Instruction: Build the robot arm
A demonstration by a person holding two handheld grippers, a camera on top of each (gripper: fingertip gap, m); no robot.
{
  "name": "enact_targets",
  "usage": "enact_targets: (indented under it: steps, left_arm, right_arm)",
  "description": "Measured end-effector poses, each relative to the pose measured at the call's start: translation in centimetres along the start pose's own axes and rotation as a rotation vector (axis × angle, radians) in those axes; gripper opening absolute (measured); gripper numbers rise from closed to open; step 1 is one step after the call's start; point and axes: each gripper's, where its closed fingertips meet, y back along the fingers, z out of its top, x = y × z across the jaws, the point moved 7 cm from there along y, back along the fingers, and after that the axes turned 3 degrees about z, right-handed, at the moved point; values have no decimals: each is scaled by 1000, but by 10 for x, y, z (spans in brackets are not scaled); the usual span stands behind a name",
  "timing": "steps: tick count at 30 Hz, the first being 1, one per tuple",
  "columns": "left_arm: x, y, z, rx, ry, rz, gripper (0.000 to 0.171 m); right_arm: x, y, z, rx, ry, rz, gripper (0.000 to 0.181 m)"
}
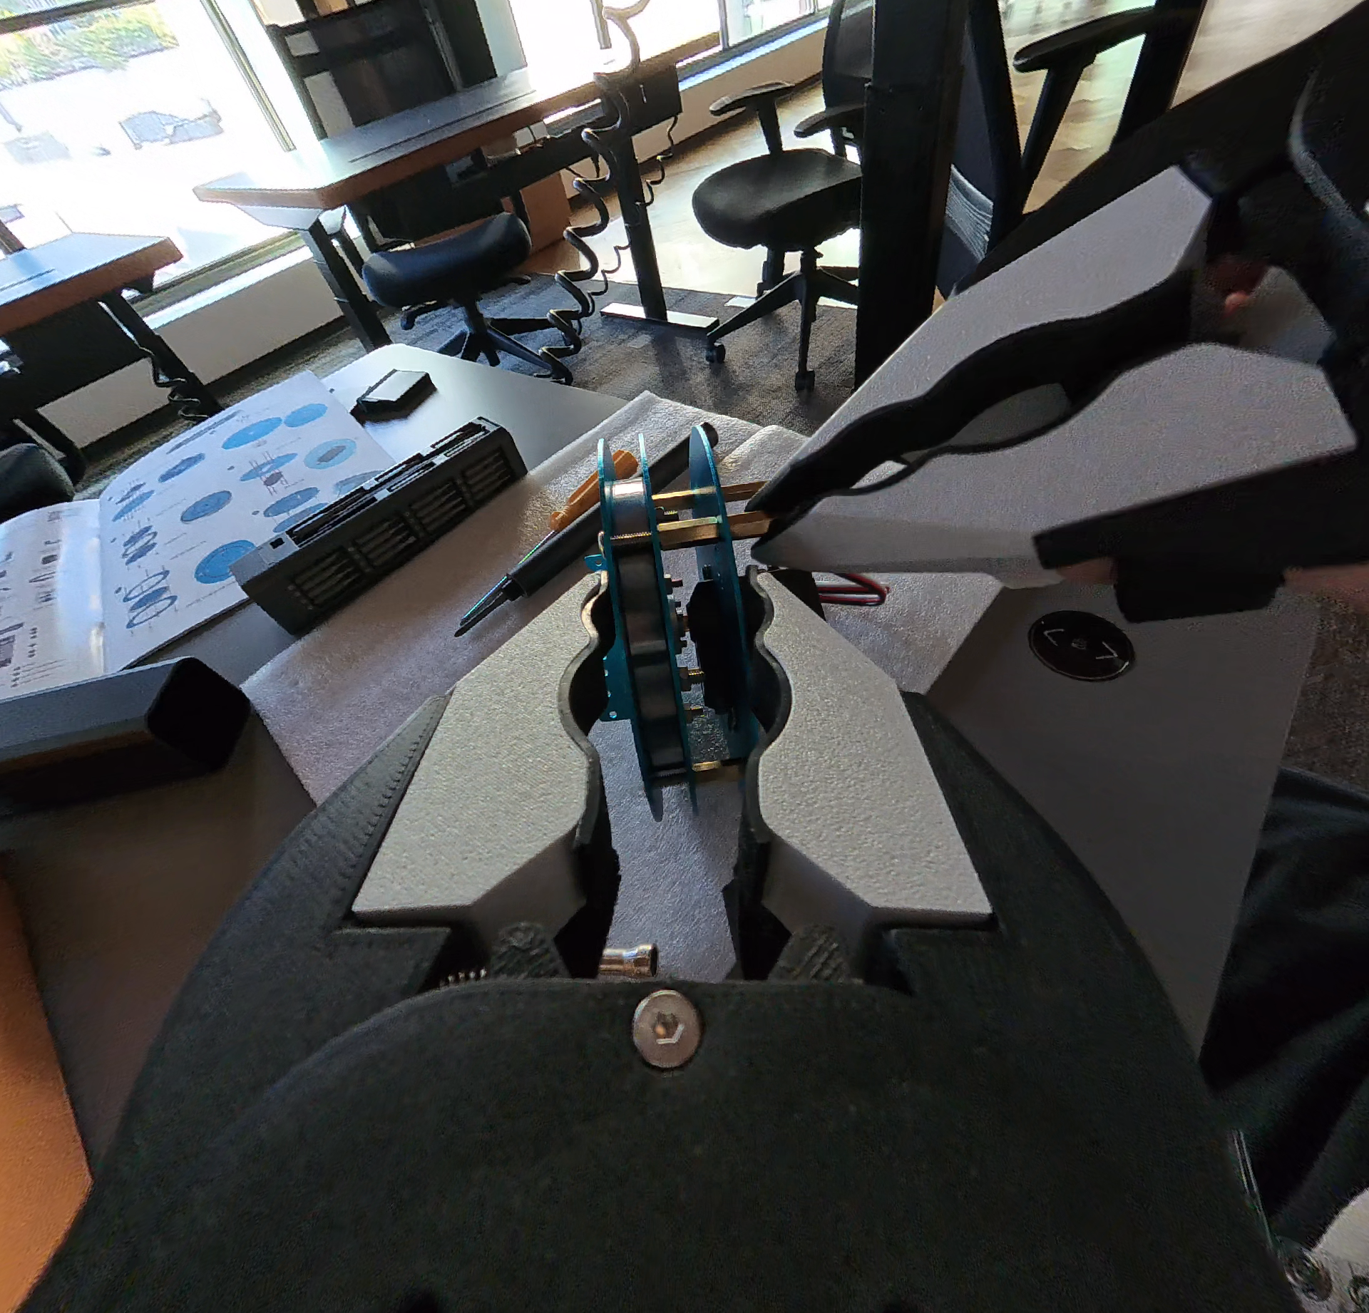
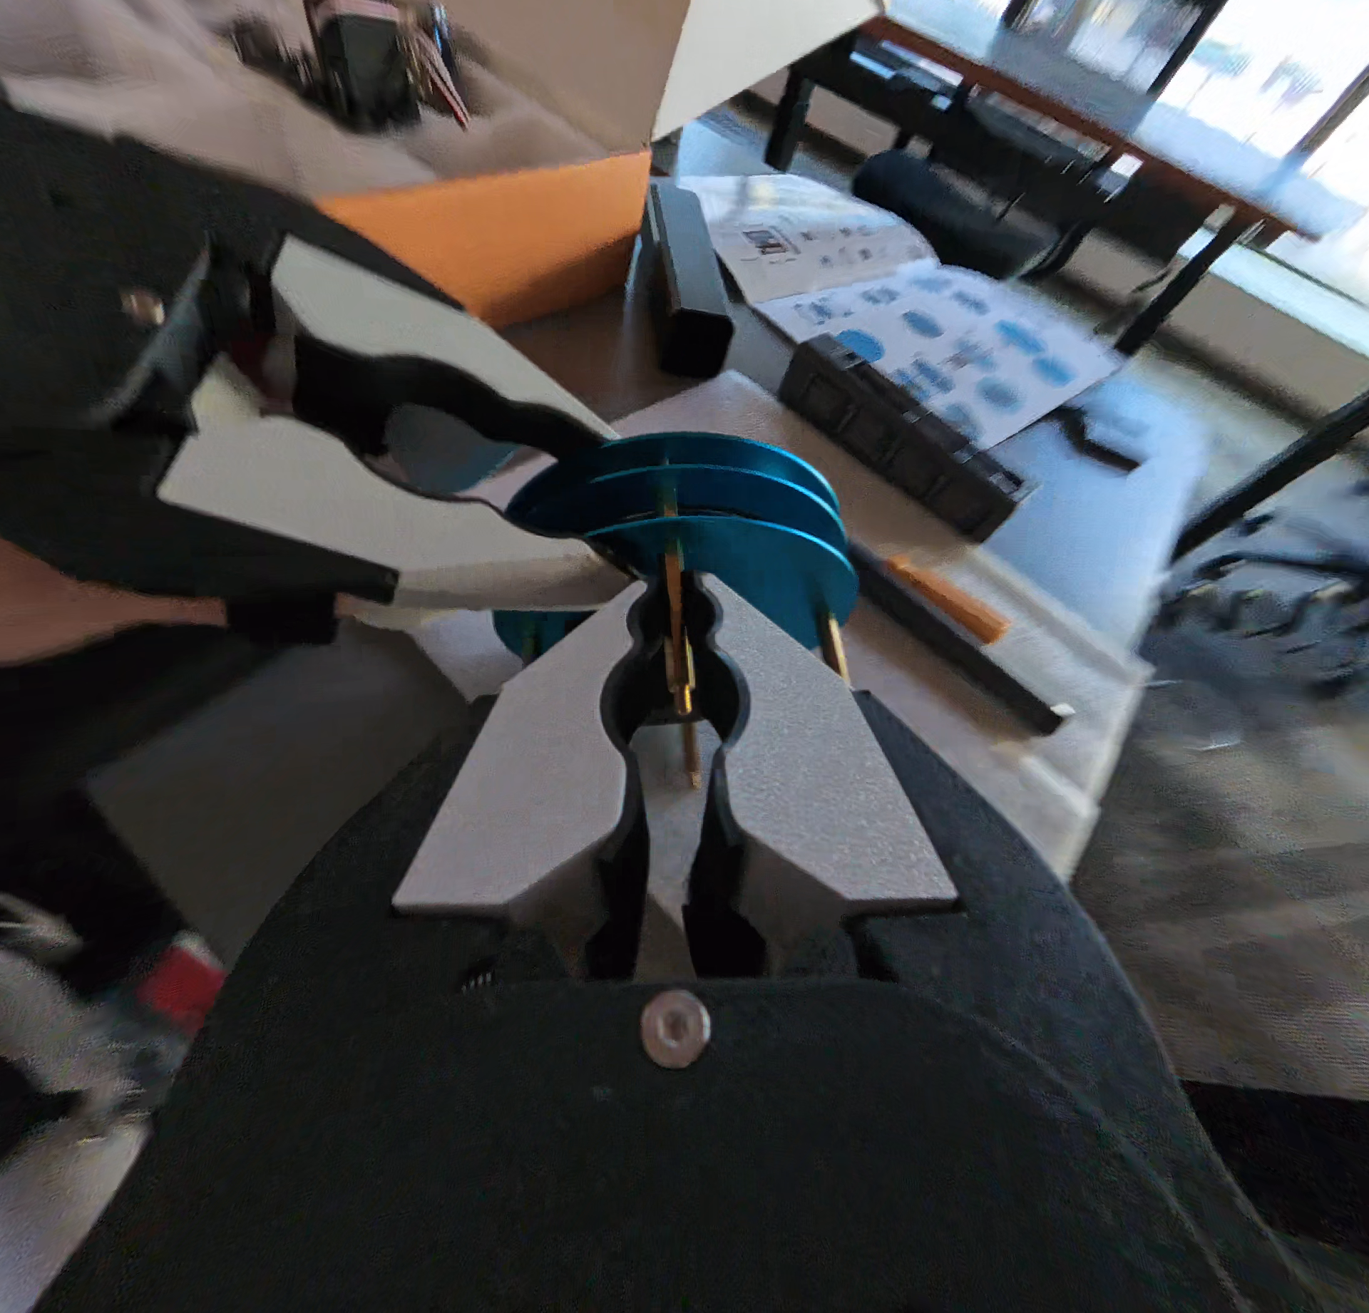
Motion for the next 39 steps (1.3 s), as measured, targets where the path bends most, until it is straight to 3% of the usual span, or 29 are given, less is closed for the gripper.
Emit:
enact_targets:
  steps: [5,7,14,20,24,28,33,39]
  left_arm:
    - [-4,0,0,4,-18,19,33]
    - [-5,1,0,-1,-27,23,32]
    - [-8,4,-3,68,-68,-42,41]
    - [-3,3,-6,77,20,-35,34]
    - [-1,1,-4,86,59,-26,34]
    - [-2,1,-4,84,62,-11,34]
    - [-4,2,-6,70,46,-1,34]
    - [-4,2,-6,63,39,-3,33]
  right_arm:
    - [-12,1,-8,-43,-494,247,4]
    - [-14,1,-9,-43,-527,292,4]
    - [-2,3,4,187,306,-37,5]
    - [4,-4,6,294,660,-187,6]
    - [4,-7,6,330,714,-253,7]
    - [2,-7,7,328,620,-219,5]
    - [-19,-4,10,288,80,127,4]
    - [-37,-8,4,268,-371,432,4]
